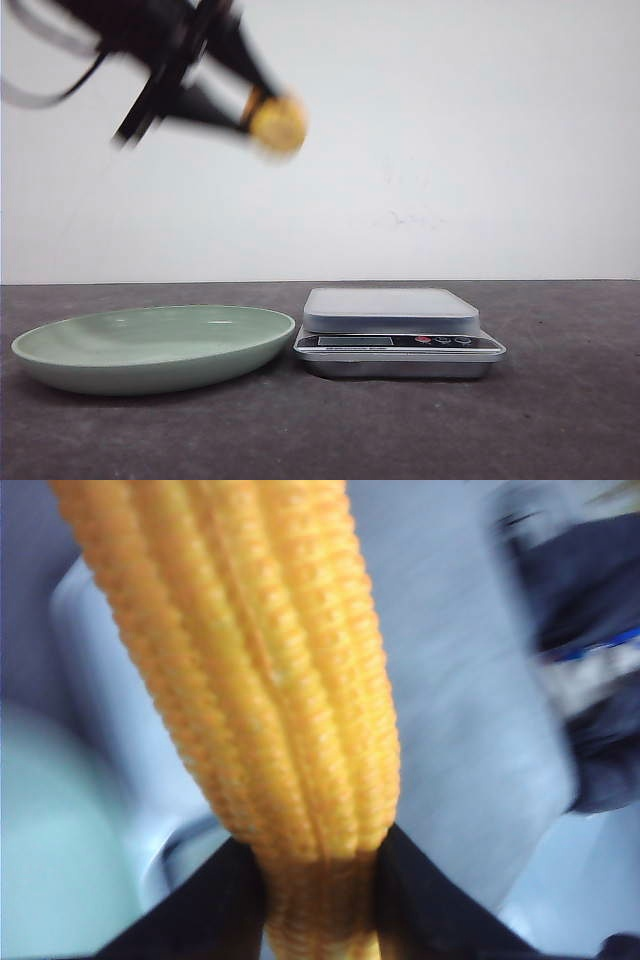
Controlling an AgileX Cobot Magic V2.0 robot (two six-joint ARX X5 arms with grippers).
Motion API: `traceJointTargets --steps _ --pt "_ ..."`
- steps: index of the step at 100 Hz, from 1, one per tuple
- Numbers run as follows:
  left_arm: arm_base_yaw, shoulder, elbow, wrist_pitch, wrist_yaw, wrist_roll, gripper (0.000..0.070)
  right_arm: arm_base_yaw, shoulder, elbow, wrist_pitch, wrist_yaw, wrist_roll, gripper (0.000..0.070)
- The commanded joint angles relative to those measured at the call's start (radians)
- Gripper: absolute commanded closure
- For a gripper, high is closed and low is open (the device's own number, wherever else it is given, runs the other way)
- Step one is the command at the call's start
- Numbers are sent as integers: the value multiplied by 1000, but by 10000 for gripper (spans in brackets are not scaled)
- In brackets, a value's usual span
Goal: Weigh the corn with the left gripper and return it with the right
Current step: 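Close the left gripper on the corn and lift it, then carry the corn over the scale and lower it onto the platform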
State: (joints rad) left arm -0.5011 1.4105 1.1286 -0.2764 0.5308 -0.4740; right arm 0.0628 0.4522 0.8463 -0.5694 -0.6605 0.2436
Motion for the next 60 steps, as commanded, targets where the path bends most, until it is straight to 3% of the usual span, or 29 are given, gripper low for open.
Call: traceJointTargets --steps 1,17,34,50,60 --pt "-17 15 68 25 2 24 690 2 2 10 6 -2 11 39" --pt "-52 46 179 75 -64 26 690 2 2 10 6 -1 11 39" --pt "-61 151 249 105 -66 28 689 2 2 10 6 0 11 39" --pt "-69 304 294 86 -45 -25 689 2 2 10 2 11 11 40" --pt "-76 407 328 43 11 -55 689 2 3 10 -5 39 11 39"
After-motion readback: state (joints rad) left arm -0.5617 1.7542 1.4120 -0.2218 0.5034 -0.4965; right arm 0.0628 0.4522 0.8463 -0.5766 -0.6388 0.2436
